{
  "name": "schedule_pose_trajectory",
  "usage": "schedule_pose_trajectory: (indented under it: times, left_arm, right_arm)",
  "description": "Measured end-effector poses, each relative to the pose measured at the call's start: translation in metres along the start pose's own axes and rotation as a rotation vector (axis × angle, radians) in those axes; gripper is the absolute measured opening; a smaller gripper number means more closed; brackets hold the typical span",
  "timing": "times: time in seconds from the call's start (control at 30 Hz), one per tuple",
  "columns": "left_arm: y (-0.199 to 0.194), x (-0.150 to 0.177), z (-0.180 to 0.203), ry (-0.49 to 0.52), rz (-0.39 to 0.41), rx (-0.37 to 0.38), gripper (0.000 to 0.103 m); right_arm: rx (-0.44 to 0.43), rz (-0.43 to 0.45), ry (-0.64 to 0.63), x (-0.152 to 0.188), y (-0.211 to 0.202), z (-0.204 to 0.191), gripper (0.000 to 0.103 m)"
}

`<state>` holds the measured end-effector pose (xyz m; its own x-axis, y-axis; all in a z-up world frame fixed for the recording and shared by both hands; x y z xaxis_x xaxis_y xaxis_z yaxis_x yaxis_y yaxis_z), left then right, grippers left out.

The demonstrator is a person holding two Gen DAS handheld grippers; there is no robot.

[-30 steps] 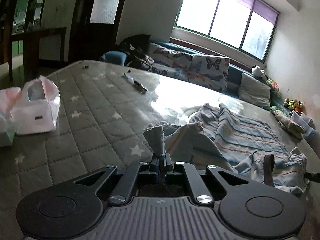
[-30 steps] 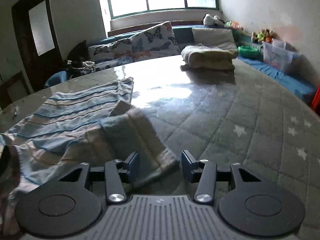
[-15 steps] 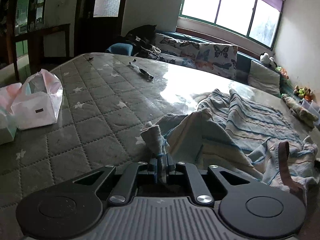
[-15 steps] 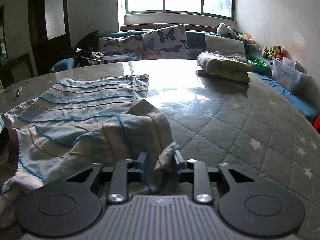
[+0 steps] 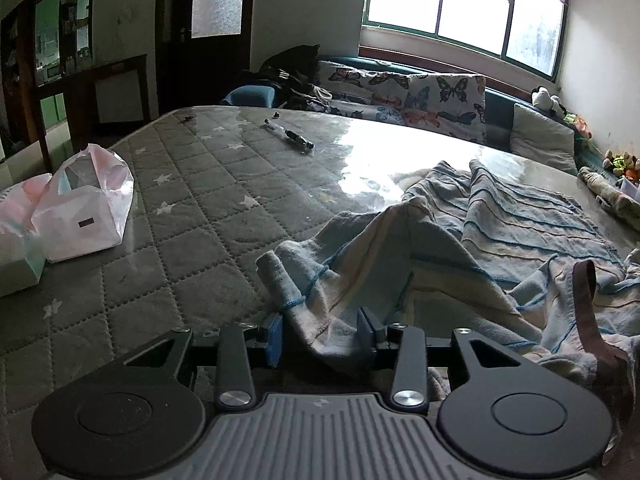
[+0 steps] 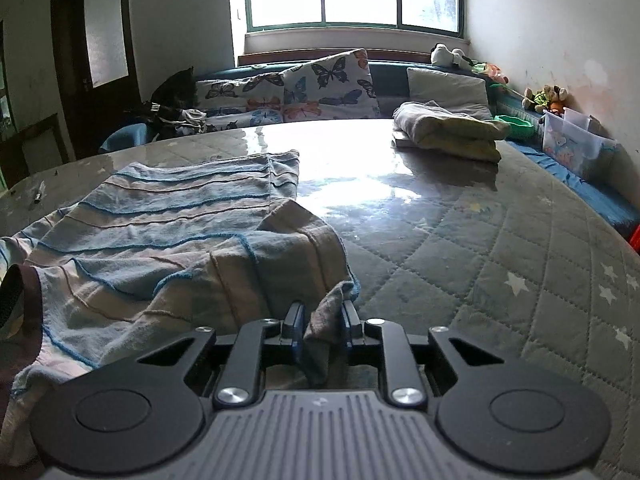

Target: Fold clothes

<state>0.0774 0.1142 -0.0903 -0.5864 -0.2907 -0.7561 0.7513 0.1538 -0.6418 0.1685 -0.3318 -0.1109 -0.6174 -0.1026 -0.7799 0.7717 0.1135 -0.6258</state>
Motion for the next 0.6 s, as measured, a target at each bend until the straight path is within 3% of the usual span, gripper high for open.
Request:
schedule_pose_trajectory:
  times: [0.23, 0.6]
  left_arm:
    - [0.002, 0.004, 0.002, 0.026, -0.005, -0.038, 0.043]
    - [-0.003, 0.001, -0.012, -0.014, 0.011, -0.054, 0.049]
  right_arm:
    - [-0.011, 0.004, 0.011, 0.001, -0.001, 0.001, 0.019]
    - [-0.026, 0.003, 0.044, 0.004, -0.004, 0.005, 0.019]
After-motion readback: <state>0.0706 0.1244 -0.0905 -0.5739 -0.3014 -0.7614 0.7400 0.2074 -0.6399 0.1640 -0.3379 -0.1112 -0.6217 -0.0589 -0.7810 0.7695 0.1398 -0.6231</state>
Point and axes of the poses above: each gripper's, at about its wrist camera, not at the fingertips, and y roughly the way its jaws point, z to its right, x to its underside, the point moved 10 cm from there along y, roughly the way its jaws point, and after that the axes turned 4 degrees about -y, right-handed, at the moved point
